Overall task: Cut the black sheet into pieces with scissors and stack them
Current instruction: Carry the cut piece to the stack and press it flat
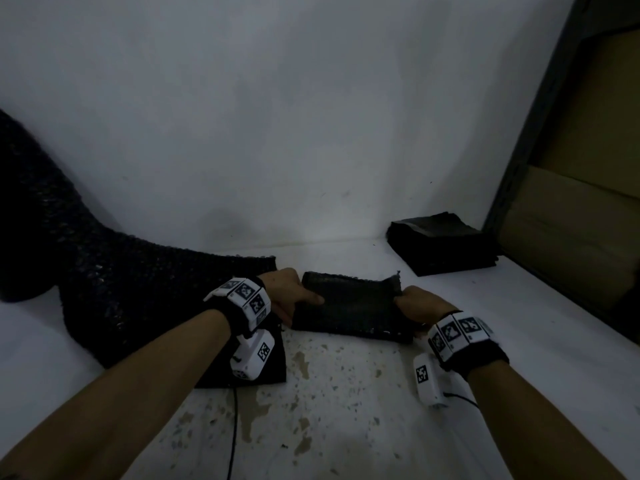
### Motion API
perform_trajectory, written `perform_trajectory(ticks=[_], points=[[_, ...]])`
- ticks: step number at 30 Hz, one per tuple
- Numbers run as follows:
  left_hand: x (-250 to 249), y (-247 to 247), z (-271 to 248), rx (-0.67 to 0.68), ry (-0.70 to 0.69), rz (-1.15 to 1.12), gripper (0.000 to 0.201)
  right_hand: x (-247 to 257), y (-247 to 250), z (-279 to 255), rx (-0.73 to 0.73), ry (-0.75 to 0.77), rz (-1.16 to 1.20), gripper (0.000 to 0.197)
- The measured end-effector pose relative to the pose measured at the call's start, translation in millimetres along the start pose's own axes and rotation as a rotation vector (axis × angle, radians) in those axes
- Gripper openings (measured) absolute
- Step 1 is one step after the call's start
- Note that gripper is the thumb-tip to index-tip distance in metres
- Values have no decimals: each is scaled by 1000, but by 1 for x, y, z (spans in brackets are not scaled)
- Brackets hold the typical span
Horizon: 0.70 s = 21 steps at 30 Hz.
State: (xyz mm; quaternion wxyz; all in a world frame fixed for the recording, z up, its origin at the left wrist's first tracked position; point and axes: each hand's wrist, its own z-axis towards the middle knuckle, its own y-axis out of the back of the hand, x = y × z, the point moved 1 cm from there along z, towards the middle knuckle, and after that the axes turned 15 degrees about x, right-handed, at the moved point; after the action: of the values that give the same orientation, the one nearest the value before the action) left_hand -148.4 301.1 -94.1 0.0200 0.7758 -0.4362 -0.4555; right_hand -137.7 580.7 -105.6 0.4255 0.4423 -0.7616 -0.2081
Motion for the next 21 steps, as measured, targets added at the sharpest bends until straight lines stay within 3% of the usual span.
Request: perform_trajectory(ticks=[8, 21], points=[[1, 3, 2, 24, 26, 26, 30, 3, 2, 7, -8, 3, -7, 41], [-13, -4, -4, -43, 67, 194, 25, 18, -4, -1, -95, -51, -130, 45]])
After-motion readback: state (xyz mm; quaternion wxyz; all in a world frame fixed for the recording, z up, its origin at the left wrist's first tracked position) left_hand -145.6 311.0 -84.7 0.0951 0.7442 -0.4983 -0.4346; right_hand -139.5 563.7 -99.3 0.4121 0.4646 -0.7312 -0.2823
